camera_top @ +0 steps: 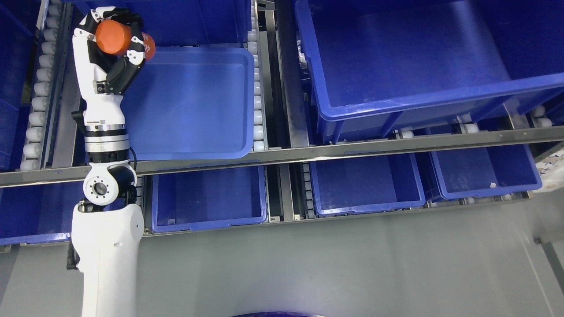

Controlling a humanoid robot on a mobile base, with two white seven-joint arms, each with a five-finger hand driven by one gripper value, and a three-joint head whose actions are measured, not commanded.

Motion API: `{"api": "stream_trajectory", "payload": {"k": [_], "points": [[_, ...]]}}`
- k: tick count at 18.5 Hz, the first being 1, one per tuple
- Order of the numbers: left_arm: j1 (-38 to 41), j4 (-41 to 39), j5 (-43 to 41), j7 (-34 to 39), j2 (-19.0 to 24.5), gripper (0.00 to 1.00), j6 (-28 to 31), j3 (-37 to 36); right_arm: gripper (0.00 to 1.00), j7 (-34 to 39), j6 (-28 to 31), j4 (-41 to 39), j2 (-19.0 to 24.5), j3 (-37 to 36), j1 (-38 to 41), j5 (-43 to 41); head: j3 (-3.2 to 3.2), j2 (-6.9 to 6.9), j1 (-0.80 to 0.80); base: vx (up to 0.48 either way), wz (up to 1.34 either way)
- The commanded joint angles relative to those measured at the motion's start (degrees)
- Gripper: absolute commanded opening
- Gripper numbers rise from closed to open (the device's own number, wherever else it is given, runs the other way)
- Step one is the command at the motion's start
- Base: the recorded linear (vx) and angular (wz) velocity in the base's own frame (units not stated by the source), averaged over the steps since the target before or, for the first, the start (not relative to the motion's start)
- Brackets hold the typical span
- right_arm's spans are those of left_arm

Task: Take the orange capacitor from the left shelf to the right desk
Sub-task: 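Hold the capacitor in the left hand while turning toward the steel table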

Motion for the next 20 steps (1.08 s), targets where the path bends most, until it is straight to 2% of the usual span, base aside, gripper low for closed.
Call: {"api": "stream_trajectory", "payload": {"k": [1, 12, 20], "points": [[0.17, -0.83, 0.24, -0.04, 0.68, 0.06, 0.08, -0.35, 1.00, 0.01, -0.01, -1.93, -1.00, -0.61, 0.80, 0.00, 0.00, 0.00, 0.00, -0.070, -0.08], [-0.01, -0.92, 0.24, -0.13, 0.68, 0.06, -0.18, 0.53, 1.00, 0.01, -0.01, -1.93, -1.00, -0.61, 0.80, 0.00, 0.00, 0.00, 0.00, -0.181, -0.23], [-0.62, -0.83, 0.24, -0.13, 0.68, 0.06, -0.01, 0.53, 1.00, 0.01, -0.01, -1.93, -1.00, -0.61, 0.80, 0.00, 0.00, 0.01, 0.00, -0.185, -0.79]]}}
